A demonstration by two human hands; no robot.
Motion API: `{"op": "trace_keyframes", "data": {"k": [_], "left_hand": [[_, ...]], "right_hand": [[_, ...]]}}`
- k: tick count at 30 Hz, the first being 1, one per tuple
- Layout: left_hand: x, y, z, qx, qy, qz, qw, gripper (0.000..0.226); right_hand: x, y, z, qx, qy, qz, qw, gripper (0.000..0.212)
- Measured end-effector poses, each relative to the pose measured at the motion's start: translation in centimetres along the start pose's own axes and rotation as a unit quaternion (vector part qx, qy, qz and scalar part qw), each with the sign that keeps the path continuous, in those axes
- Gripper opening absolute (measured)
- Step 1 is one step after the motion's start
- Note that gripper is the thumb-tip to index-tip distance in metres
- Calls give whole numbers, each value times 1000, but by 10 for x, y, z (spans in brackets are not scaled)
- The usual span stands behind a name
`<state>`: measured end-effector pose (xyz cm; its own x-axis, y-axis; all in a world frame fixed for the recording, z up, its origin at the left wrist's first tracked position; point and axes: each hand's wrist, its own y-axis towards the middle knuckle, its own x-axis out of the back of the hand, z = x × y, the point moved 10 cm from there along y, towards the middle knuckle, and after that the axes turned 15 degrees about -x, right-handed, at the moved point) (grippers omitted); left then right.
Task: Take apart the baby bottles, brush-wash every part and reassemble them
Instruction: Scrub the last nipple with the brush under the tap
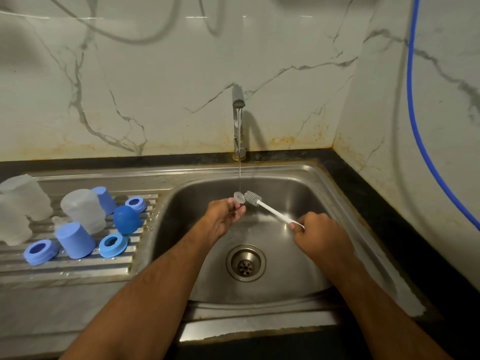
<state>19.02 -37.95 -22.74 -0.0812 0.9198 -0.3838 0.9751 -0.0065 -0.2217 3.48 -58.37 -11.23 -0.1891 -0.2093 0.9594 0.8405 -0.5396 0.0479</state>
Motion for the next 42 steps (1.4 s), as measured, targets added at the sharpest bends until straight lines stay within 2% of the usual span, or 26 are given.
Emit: {"op": "trace_keyframes", "data": {"k": [4,7,14,20,27,30,36,37,38,39,40,42], "left_hand": [[4,0,-8,3,-66,2,998,22],[21,5,-16,-5,-91,-32,995,18],[49,5,-31,-22,-74,-60,995,21],[41,6,-49,-51,-74,-39,995,20],[48,10,-60,-84,-74,-54,992,16],[42,13,-66,-85,-100,-46,990,23],[42,20,-69,-103,-109,-30,988,26],[44,21,-68,-104,-104,-27,989,28],[43,20,-69,-108,-101,-16,989,28],[40,20,-71,-114,-95,-1,989,28],[36,19,-76,-122,-97,16,988,27],[26,18,-82,-123,-123,47,984,25]], "right_hand": [[-1,-5,-1,4,10,3,1000,37],[-1,-9,-2,11,23,10,1000,38],[-3,-14,12,50,53,38,997,38],[1,-11,35,88,81,23,993,36],[9,-2,58,136,-6,-28,990,39],[15,1,65,151,-30,-65,986,38],[2,5,65,168,-3,-33,985,31],[-5,5,64,152,26,-4,988,32],[-15,6,60,122,93,54,987,33],[-27,6,55,76,188,139,969,34],[-40,4,50,19,276,230,933,34],[-52,-3,43,-72,369,367,851,34]]}}
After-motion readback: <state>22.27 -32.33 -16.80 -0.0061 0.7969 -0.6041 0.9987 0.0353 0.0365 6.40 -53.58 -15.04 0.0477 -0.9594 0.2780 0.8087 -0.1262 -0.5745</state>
